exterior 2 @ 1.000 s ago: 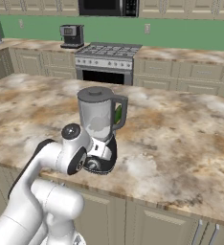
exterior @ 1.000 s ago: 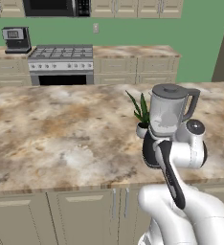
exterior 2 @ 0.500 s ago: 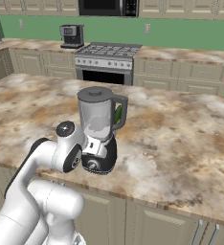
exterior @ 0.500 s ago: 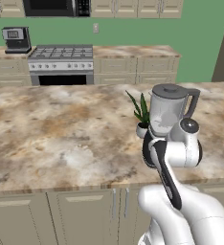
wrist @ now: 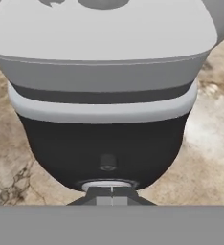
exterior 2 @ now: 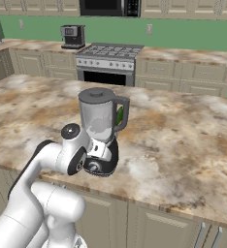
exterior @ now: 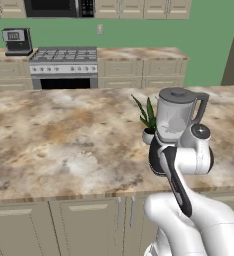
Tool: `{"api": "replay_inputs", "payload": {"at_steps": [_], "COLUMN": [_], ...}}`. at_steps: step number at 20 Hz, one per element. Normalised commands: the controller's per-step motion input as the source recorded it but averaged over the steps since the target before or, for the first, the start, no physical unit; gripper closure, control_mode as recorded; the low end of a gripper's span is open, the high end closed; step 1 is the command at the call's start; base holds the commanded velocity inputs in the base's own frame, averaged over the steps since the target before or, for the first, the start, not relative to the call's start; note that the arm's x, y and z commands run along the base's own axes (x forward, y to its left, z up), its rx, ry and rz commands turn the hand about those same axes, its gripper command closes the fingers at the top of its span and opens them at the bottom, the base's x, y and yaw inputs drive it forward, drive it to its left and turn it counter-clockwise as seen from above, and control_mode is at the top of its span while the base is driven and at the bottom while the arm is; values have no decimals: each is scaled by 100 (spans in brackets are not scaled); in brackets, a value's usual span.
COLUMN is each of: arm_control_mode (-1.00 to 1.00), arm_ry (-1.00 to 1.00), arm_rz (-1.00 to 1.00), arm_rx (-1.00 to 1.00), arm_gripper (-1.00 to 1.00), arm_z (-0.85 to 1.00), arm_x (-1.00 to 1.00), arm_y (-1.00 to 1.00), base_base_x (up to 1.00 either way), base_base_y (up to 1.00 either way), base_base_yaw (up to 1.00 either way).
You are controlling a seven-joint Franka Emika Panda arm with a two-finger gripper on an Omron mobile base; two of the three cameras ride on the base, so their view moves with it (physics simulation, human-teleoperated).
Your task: Grab the onion and garlic from the fridge, place them in the blender, close the lid, and turn on the blender to create a marinade.
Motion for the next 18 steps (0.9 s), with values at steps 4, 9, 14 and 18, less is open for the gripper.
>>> {"api": "replay_inputs", "payload": {"at_steps": [4,9,14,18], "arm_control_mode": [-100,-100,-100,-100], "arm_ry": [0,0,0,0], "arm_rz": [0,0,0,0], "arm_rx": [0,0,0,0], "arm_gripper": [100,100,100,100], "arm_z": [-14,-3,-2,-21], "arm_x": [0,9,12,0], "arm_y": [0,3,10,0], "base_base_x": [0,0,0,0], "base_base_y": [0,0,0,0], "base_base_yaw": [0,0,0,0]}}
